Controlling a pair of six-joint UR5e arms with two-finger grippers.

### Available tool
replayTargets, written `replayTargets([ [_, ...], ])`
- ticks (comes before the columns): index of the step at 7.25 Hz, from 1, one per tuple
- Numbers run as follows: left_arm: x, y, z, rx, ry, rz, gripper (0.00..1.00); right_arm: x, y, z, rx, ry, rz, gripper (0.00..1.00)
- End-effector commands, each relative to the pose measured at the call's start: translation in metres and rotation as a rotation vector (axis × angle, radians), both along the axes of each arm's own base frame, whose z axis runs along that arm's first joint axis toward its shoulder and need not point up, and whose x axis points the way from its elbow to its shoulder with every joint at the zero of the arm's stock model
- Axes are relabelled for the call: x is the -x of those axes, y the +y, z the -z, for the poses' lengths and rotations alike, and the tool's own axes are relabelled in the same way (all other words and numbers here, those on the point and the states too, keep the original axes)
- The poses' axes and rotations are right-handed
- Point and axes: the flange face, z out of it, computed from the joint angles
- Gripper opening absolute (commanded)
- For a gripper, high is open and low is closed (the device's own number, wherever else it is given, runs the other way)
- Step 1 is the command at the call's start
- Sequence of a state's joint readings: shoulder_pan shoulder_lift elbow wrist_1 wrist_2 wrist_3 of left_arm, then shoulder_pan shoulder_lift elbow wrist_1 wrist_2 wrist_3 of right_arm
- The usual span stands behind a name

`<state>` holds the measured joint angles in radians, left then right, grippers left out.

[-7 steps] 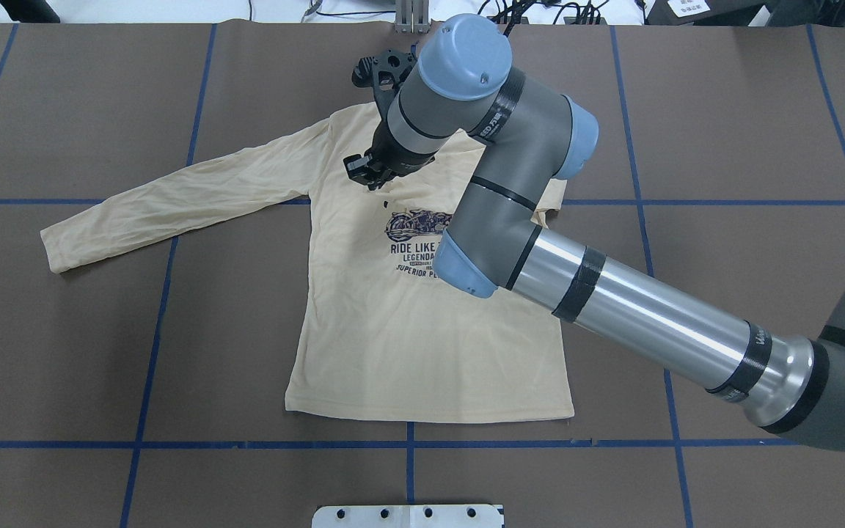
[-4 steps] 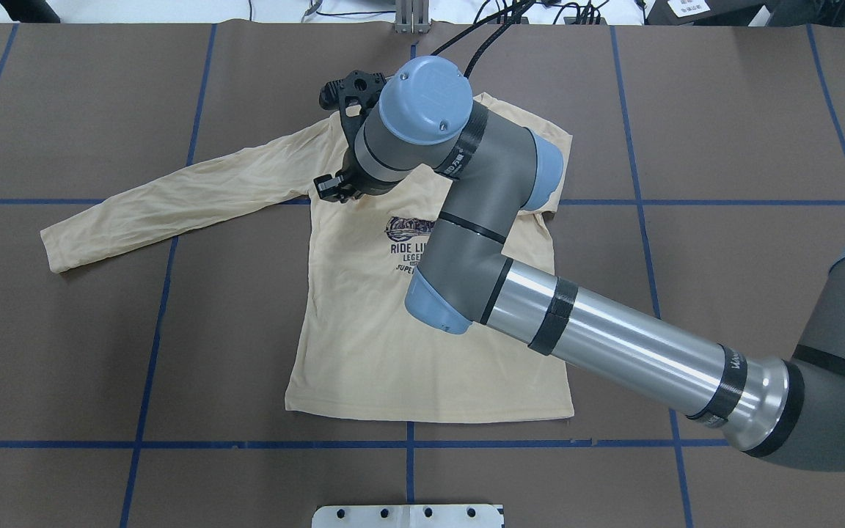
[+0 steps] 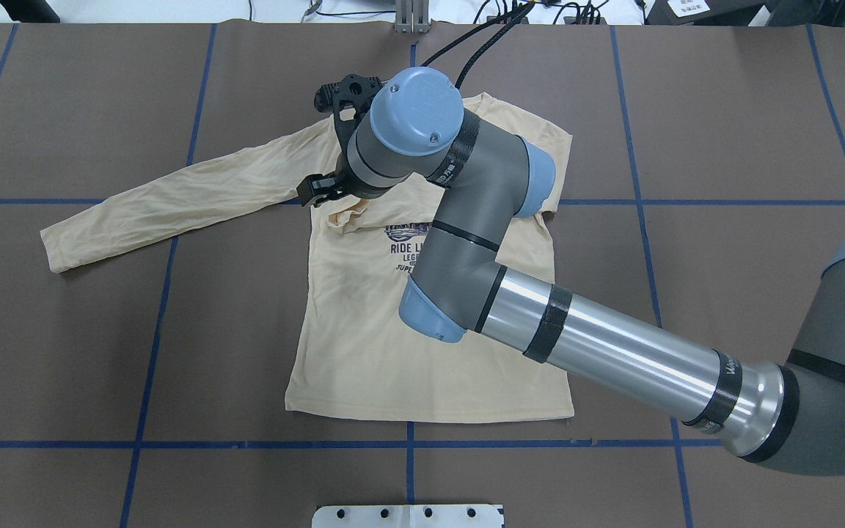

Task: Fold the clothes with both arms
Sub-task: 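Release the sleeve with the right gripper while the left gripper approaches the other cuff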

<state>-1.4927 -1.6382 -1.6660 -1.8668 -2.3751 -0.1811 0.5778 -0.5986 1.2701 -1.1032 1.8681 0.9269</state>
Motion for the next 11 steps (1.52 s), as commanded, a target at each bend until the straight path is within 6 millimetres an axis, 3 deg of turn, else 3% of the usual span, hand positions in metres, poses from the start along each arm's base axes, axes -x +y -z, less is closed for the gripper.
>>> replayTargets([
  [1, -0.038, -0.003, 0.015, 0.019, 0.05, 0.047, 1.0, -0.002, -0.002, -0.002, 0.052, 0.029, -0.015, 1.0],
  [3, -0.1, -0.004, 0.02, 0.029, 0.011, 0.102, 1.0, -0.037, -0.014, 0.003, 0.138, 0.147, -0.048, 1.0],
  [4, -0.15, 0.004, 0.03, 0.066, 0.058, 0.153, 1.0, -0.064, -0.017, 0.006, 0.182, 0.195, -0.046, 1.0],
  [5, -0.219, 0.022, 0.037, 0.122, 0.08, 0.247, 1.0, -0.102, -0.014, -0.003, 0.241, 0.228, -0.038, 1.0],
  [6, -0.263, 0.037, 0.031, 0.151, 0.065, 0.282, 1.0, -0.142, -0.002, -0.031, 0.254, 0.233, -0.028, 1.0],
  [7, -0.267, 0.041, 0.025, 0.15, 0.053, 0.279, 1.0, -0.182, 0.007, -0.061, 0.265, 0.231, -0.021, 1.0],
  [8, -0.259, 0.06, -0.001, 0.133, 0.048, 0.28, 1.0, -0.212, 0.012, -0.083, 0.28, 0.244, -0.001, 1.0],
  [9, -0.257, 0.063, -0.02, 0.111, 0.042, 0.301, 1.0, -0.237, 0.014, -0.096, 0.297, 0.265, 0.007, 1.0],
  [10, -0.255, 0.064, -0.034, 0.114, 0.015, 0.31, 0.99, -0.254, 0.012, -0.098, 0.303, 0.273, 0.009, 1.0],
  [11, -0.258, 0.063, -0.05, 0.118, -0.019, 0.319, 0.99, -0.255, 0.014, -0.098, 0.3, 0.273, 0.011, 1.0],
])
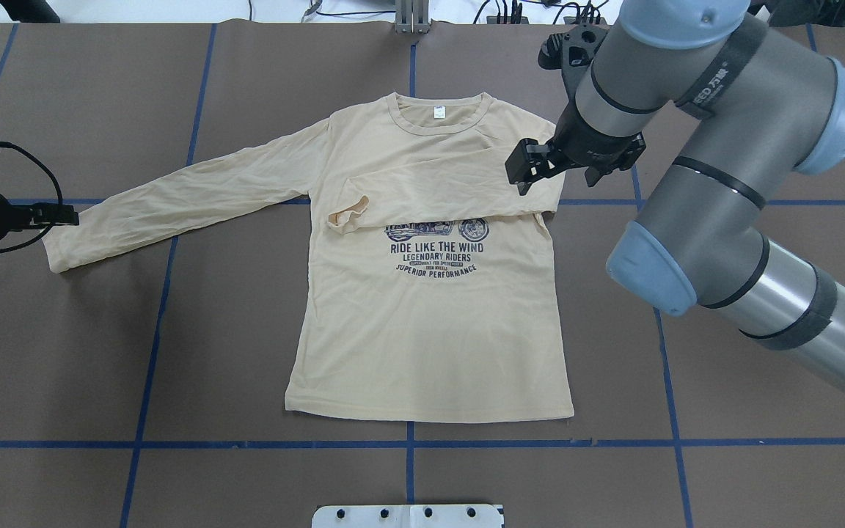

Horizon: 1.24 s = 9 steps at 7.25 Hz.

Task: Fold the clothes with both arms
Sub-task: 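Grasp the other sleeve cuff with the left gripper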

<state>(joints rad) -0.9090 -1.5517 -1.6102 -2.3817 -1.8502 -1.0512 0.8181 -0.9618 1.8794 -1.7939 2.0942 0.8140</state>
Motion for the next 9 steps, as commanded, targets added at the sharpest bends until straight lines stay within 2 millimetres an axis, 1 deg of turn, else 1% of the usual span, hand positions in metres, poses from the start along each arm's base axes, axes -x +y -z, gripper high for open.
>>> replayTargets([
  [1, -0.003, 0.0, -0.024, 0.012, -0.041, 0.009, 0.97, -0.013, 0.002, -0.003, 0.002, 0.003, 0.003, 1.0],
  [2, -0.005, 0.001, -0.024, 0.012, -0.041, 0.004, 0.96, -0.013, 0.001, -0.003, 0.002, 0.003, 0.001, 1.0],
  [4, -0.025, 0.012, -0.023, 0.014, -0.038, -0.034, 0.95, -0.016, 0.002, -0.006, 0.004, 0.005, 0.0, 1.0],
  [5, -0.028, 0.014, -0.021, 0.013, -0.035, -0.041, 0.95, -0.017, 0.004, -0.007, 0.002, 0.004, 0.001, 1.0],
  [6, -0.029, 0.015, -0.022, 0.015, -0.036, -0.044, 0.92, -0.017, 0.004, -0.006, 0.001, 0.003, 0.001, 1.0],
  [9, -0.034, 0.019, -0.022, 0.018, -0.037, -0.057, 0.76, -0.02, 0.002, -0.005, 0.004, -0.002, -0.001, 1.0],
])
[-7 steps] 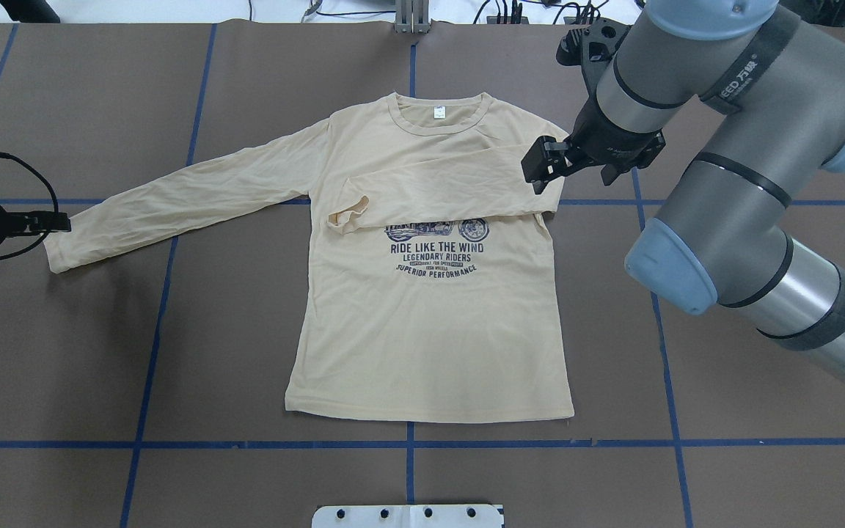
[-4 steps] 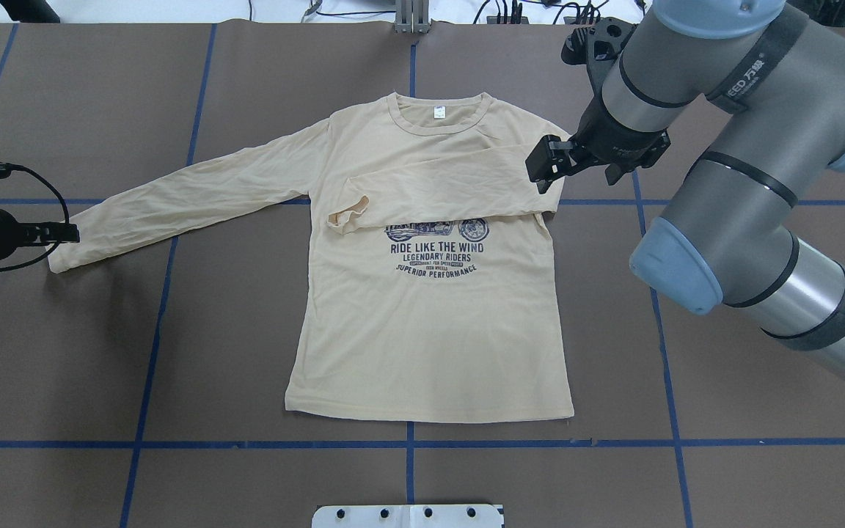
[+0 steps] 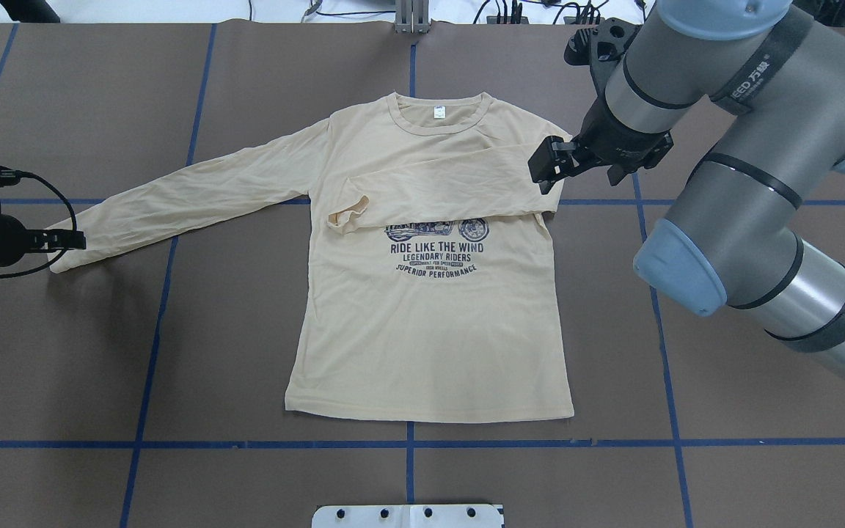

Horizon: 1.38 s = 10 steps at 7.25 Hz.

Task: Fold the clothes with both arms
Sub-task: 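Grasp the other sleeve cuff with the left gripper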

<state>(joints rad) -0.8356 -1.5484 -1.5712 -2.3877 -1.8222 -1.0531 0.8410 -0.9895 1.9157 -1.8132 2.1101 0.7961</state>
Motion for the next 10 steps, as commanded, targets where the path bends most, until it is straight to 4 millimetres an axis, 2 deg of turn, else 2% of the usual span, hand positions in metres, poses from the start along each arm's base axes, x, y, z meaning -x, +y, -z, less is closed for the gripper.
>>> replayTargets([
  [1, -0.002, 0.001, 0.001, 0.0, 0.002, -0.005, 0.72, -0.001, 0.0, 0.0, 0.001, -0.002, 0.0, 1.0],
  [3, -0.002, 0.002, 0.002, 0.001, 0.004, -0.005, 0.53, -0.001, 0.0, 0.0, 0.001, -0.002, 0.0, 1.0],
  [4, -0.002, 0.002, 0.002, 0.002, 0.005, -0.004, 0.47, -0.001, 0.0, 0.0, 0.001, -0.002, 0.0, 1.0],
  [6, -0.001, 0.003, 0.005, -0.001, 0.006, -0.005, 0.47, -0.001, 0.0, 0.0, 0.001, -0.002, 0.0, 1.0],
  [8, 0.014, 0.02, 0.002, 0.003, 0.001, -0.008, 0.48, -0.001, 0.0, -0.001, 0.002, -0.001, 0.0, 1.0],
  [10, 0.015, 0.024, 0.001, 0.01, -0.004, -0.01, 0.49, -0.001, 0.0, -0.001, 0.001, 0.0, -0.001, 1.0],
])
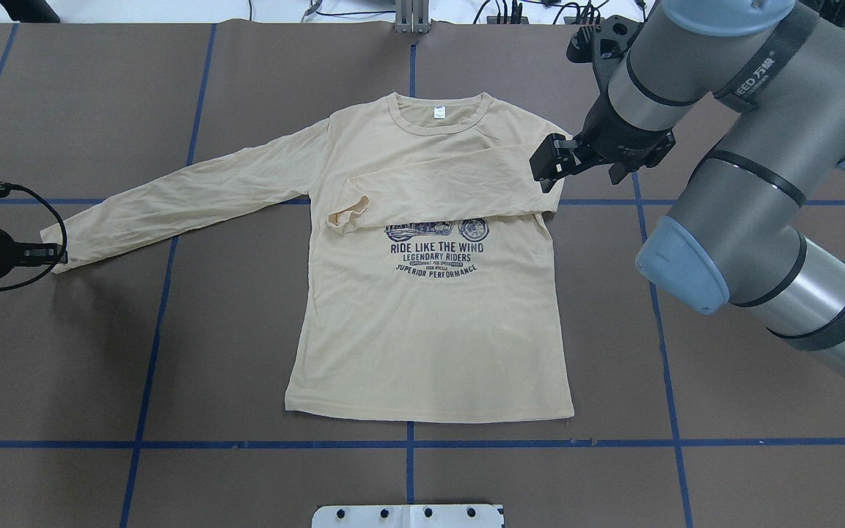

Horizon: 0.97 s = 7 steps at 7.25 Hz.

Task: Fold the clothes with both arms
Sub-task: 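Grasp the other sleeve cuff with the left gripper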

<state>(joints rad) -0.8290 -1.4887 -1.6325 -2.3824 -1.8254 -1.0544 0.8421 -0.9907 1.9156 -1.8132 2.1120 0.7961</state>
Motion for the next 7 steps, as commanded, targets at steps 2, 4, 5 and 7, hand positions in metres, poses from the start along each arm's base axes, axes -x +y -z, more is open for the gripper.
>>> replayTargets([
  [2, -0.005, 0.002, 0.002, 0.009, -0.006, -0.008, 0.49, 0.0, 0.0, -0.002, 0.002, 0.003, -0.001, 1.0],
  [4, -0.007, 0.001, 0.004, 0.008, -0.003, -0.011, 0.49, 0.0, 0.0, -0.003, 0.004, 0.005, -0.001, 1.0],
  [5, -0.009, 0.002, 0.004, 0.009, -0.003, -0.014, 0.49, 0.0, 0.0, -0.003, 0.003, 0.004, -0.001, 1.0],
  [7, -0.014, 0.004, 0.004, 0.01, -0.004, -0.025, 0.51, 0.0, 0.0, -0.003, 0.003, 0.004, -0.001, 1.0],
])
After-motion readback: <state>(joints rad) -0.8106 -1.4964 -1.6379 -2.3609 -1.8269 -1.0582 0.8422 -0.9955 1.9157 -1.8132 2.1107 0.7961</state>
